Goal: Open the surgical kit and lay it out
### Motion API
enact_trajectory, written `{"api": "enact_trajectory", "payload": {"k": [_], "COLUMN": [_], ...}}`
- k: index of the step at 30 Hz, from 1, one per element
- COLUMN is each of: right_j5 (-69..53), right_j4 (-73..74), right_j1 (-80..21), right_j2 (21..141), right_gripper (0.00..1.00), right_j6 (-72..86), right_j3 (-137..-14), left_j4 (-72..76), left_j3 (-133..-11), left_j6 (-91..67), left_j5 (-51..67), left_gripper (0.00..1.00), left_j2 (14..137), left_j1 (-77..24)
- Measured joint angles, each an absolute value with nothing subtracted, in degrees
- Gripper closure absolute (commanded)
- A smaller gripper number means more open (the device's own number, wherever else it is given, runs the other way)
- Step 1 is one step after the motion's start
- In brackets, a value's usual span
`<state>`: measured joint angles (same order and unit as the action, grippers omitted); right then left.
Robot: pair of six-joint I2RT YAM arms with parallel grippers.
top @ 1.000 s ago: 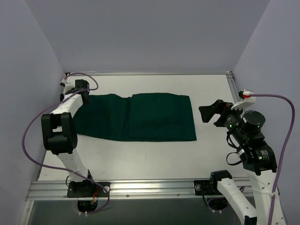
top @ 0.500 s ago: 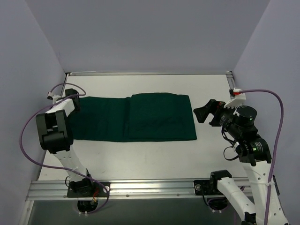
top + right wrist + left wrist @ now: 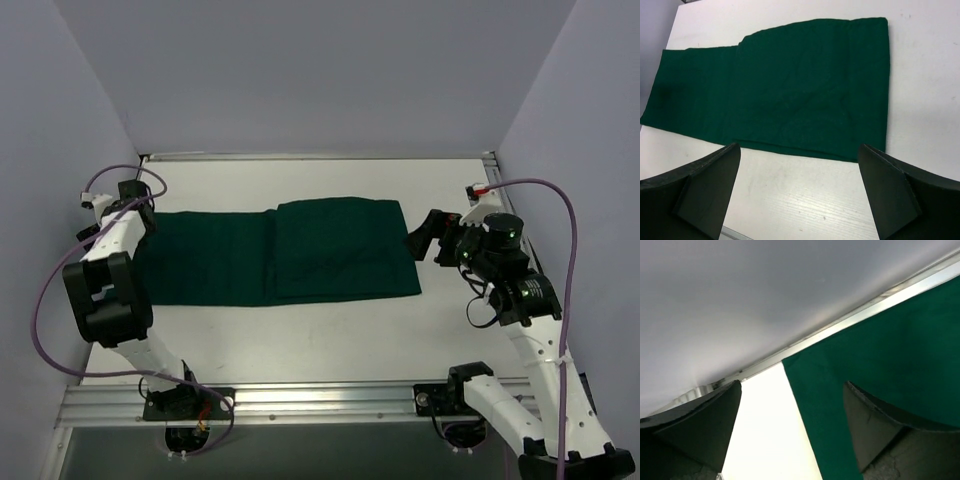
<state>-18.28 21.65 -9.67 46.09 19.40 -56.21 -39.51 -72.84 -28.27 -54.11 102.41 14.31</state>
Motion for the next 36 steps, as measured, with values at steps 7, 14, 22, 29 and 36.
{"api": "enact_trajectory", "payload": {"k": [7, 14, 22, 29, 36], "right_j5": [-12.95, 3.14, 18.63, 24.93, 26.48], "right_j4": [19.59, 15.33, 11.64, 9.26, 9.39], "right_j1": [-17.98, -40.1, -56.31, -63.55, -65.01], "right_j2": [51.09, 63.86, 87.22, 106.61, 118.54], "right_gripper": [0.02, 0.06, 0.17, 0.27, 0.39], "right_j6": [20.51, 23.16, 25.08, 25.52, 25.54], "right_j3": [-56.01, -56.77, -65.84, -77.93, -86.37], "left_j4": [-39.4, -39.05, -39.62, -39.2, -38.85], "left_j3": [-74.43, -71.18, -54.72, -50.37, -50.39], "left_j6": [-26.55, -26.37, -26.04, -25.21, -24.95], "left_j5": [-41.3, -25.45, -16.25, -14.63, -15.25], "left_gripper": [0.06, 0.06, 0.06, 0.06, 0.06], "left_j2": [88.79, 72.99, 59.4, 56.25, 56.03], "left_j1": [10.87, 4.36, 1.15, 0.8, 0.78]}}
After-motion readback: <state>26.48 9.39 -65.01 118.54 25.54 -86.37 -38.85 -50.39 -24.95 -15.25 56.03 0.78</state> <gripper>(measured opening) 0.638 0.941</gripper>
